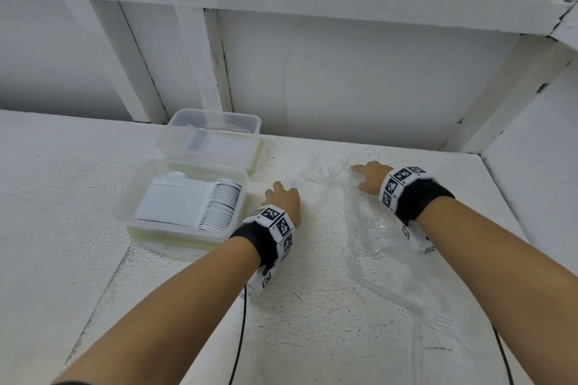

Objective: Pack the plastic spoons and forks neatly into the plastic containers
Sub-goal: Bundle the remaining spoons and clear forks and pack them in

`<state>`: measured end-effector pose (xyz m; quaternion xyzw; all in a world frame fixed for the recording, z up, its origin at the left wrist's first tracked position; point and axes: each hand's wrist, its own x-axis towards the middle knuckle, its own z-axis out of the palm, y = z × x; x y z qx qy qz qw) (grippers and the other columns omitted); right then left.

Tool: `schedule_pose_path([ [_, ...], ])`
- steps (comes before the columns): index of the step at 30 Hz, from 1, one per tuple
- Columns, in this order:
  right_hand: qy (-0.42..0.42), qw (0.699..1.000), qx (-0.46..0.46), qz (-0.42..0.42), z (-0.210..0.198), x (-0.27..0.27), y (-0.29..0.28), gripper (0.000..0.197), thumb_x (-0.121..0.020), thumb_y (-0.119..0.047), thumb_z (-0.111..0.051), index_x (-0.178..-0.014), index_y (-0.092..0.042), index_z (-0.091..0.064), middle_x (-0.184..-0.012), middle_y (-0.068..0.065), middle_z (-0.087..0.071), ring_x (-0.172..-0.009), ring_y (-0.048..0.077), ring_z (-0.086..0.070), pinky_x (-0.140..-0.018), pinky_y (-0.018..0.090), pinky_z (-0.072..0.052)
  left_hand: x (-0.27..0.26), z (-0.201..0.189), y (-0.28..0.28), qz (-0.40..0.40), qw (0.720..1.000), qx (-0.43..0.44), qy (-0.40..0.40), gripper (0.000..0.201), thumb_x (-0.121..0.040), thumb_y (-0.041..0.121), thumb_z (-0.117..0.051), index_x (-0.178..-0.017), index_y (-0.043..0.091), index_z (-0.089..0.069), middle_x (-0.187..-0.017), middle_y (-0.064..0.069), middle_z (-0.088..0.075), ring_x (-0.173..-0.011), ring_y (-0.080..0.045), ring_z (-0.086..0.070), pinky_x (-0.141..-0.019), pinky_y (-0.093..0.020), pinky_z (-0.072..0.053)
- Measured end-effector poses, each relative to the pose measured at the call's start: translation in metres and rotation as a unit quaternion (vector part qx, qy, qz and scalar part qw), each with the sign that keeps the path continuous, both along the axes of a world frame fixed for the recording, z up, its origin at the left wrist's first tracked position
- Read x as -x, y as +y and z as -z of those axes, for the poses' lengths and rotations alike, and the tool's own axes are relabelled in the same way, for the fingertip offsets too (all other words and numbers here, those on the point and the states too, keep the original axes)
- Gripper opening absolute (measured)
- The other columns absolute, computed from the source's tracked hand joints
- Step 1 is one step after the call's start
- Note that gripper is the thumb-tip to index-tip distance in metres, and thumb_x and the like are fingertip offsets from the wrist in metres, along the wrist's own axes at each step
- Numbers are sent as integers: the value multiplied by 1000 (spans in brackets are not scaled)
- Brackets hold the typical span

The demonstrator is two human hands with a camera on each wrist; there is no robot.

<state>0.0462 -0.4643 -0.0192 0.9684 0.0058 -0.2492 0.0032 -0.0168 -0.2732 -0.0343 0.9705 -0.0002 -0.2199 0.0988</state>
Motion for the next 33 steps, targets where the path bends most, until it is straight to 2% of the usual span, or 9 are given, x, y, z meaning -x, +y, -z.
schedule_pose_path([
  [3,-2,1000,17,-19,3,7,6,56,-95,-27,-44,-147,-22,-23,-144,13,-37,-128,33,-41,-104,38,-37,6,3,1,13,999,45,-7,37,-87,-3,-37,-122,7,-41,-125,-17,-34,-107,-33,-42,-89,-39,-45],
  [7,-17,998,14,-55,3,20,10,46,-96,-29,-43,-140,-25,-33,-137,11,-44,-123,33,-42,-99,36,-35,17,3,2,-27,990,136,-25,46,-85,-8,-39,-126,10,-29,-119,-18,-36,-65,-20,-42,-59,-29,-40],
  [17,42,994,-31,-100,-14,55,10,39,-98,-28,-40,-137,-23,-41,-137,7,-48,-124,25,-45,-101,33,-34,43,10,22,-100,983,154,-8,51,-90,22,-56,-128,3,-28,-122,-16,-44,-100,-30,-54,-74,-32,-44],
  [20,-16,996,-34,-84,-20,55,19,36,-98,-32,-38,-132,-24,-47,-133,4,-50,-120,25,-48,-101,39,-38,44,11,29,-84,988,128,24,22,-91,25,-52,-94,4,-53,-79,-5,-49,-63,-15,-44,-52,-24,-33],
  [21,-43,995,-44,-78,-21,54,25,33,-98,-31,-39,-127,-22,-51,-129,3,-53,-116,25,-50,-99,41,-41,44,12,30,-85,987,131,28,24,-91,22,-51,-71,9,-48,-66,-2,-40,-54,-13,-35,-48,-22,-26],
  [23,-66,992,-79,-78,-21,51,39,29,-97,-26,-41,-115,-14,-59,-118,6,-60,-106,23,-56,-91,37,-46,46,11,34,-89,984,152,28,38,-89,15,-49,-56,16,-31,-57,1,-31,-49,-12,-28,-47,-21,-22],
  [26,-42,990,-105,-83,-16,45,67,29,-95,-26,-46,-86,-5,-64,-89,9,-65,-85,24,-61,-72,30,-48,51,11,37,-125,966,225,-3,29,-93,13,-44,-66,18,-31,-74,-7,-54,-65,-19,-50,-62,-30,-45],
  [28,-25,992,-98,-76,-12,44,85,39,-95,-34,-48,-64,-10,-48,-67,3,-51,-63,18,-50,-56,25,-38,57,9,39,-172,940,296,-14,25,-96,14,-38,-73,18,-30,-84,-13,-60,-70,-25,-56,-67,-35,-49],
  [33,-17,995,-19,-93,1,51,112,38,-91,-47,-50,-80,-10,-48,-74,1,-50,-68,18,-51,-62,29,-42,62,7,48,-201,915,347,-41,11,-100,22,-32,-93,14,-31,-70,-8,-48,-51,-16,-43,-44,-24,-38],
])
